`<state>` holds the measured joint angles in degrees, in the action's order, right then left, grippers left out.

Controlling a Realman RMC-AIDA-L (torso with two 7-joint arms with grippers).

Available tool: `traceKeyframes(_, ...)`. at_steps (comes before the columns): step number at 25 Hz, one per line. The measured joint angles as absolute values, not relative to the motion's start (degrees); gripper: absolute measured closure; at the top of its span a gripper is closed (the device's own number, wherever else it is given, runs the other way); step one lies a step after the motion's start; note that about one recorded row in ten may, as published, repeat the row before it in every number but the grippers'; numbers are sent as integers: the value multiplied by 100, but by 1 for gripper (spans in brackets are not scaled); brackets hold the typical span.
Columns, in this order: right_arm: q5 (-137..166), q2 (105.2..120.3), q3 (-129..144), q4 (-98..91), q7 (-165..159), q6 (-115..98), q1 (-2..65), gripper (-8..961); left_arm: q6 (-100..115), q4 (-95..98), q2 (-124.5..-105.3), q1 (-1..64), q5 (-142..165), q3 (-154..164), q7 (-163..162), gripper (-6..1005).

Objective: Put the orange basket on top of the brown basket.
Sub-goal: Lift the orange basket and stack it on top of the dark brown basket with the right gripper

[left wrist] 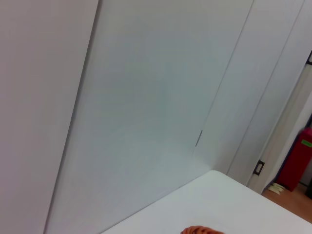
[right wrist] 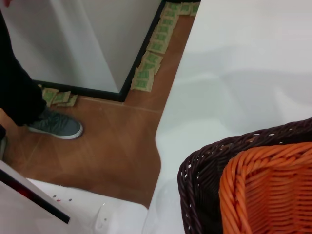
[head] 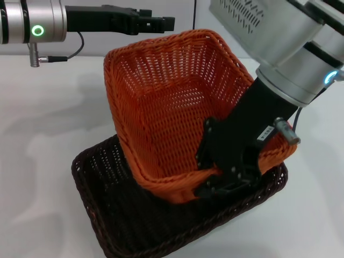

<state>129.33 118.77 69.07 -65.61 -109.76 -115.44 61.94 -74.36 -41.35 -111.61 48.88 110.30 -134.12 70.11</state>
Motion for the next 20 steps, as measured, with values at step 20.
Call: traceKeyframes(20,12798,11843,6184,-6612,-10565,-11200,6048,422,-7359,-4025,-11144,4999,11030,-13412,7058,188)
